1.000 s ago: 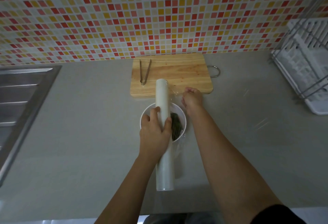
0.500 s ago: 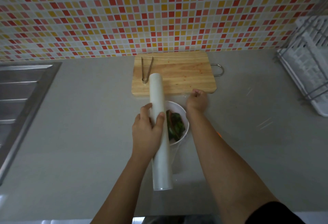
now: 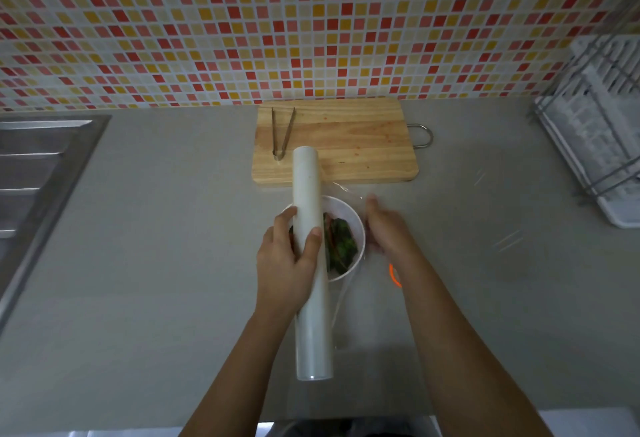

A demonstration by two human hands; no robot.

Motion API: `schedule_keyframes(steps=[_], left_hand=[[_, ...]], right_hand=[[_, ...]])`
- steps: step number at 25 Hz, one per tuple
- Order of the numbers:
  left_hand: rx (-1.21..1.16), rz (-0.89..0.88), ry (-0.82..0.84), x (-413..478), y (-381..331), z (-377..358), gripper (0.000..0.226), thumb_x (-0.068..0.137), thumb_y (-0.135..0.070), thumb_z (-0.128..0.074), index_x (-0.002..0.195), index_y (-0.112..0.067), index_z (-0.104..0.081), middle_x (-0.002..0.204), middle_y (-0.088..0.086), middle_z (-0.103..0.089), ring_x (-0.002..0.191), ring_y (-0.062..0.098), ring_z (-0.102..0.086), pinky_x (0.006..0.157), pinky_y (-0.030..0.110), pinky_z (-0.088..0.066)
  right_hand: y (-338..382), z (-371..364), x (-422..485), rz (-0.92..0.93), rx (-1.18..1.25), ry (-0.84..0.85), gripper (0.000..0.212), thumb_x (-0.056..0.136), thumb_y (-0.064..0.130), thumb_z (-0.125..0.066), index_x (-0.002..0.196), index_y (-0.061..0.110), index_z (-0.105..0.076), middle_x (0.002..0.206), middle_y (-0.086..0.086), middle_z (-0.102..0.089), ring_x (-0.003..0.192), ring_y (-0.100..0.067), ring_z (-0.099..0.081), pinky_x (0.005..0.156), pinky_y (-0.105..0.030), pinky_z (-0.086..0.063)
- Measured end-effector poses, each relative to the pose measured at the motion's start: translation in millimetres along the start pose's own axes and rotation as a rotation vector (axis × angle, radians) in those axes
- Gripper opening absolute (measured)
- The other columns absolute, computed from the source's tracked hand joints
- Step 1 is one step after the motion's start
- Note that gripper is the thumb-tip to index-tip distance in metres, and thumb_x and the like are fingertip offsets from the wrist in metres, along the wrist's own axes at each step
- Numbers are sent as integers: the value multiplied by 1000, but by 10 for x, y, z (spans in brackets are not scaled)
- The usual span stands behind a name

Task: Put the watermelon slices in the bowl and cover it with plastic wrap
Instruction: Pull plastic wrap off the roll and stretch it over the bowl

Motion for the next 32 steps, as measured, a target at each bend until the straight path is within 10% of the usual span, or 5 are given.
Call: schedule_keyframes(steps=[8,18,23,29,32], left_hand=[[-36,23,27,44,-47,-48,44,90,-37,-57,129,-22,-45,104,13,-62,86,23,-57,74,30,-42],[-144,228,71,64,174,-38,41,91,-44,-51,130,-33,-47,84,-10,-61,86,17,-62,78,34,-49],[-212,228,150,48,99,-107,38,94,-36,-32,124,-59,-34,112,3,-56,89,16,-58,76,37,-47],[-87,181,157,102,22,-75,86,70,-41,-75,138,-32,-25,119,9,-57,102,28,-58,85,45,-52],[-114,241,97,133,127,43,61,76,-38,-71,129,-24,-44,110,4,-63,92,21,-61,81,39,-53]], right_hand=[[167,269,-442,274,127,-428,33,94,30,-42,72,8,-52,63,0,-50,68,-22,-46,58,-28,-21],[-163,-12,-128,186,325,-205,24,92,34,-48,78,17,-60,81,-6,-65,81,-23,-60,77,-36,-48],[-170,-60,-63,181,338,-196,26,92,35,-48,73,20,-58,79,-5,-66,80,-26,-62,76,-38,-50],[-138,-4,-60,239,319,-249,30,93,35,-47,80,10,-58,77,-9,-63,75,-24,-58,73,-39,-49],[-147,11,-61,230,313,-259,27,93,35,-47,80,14,-58,71,1,-59,71,-17,-55,67,-33,-44]])
Point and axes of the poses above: each hand's wrist, its own x-axis towards the middle knuckle, its own z-axis out of the back of the hand, y = z × x, the point moved 8 cm from there along x, towards the middle knuckle
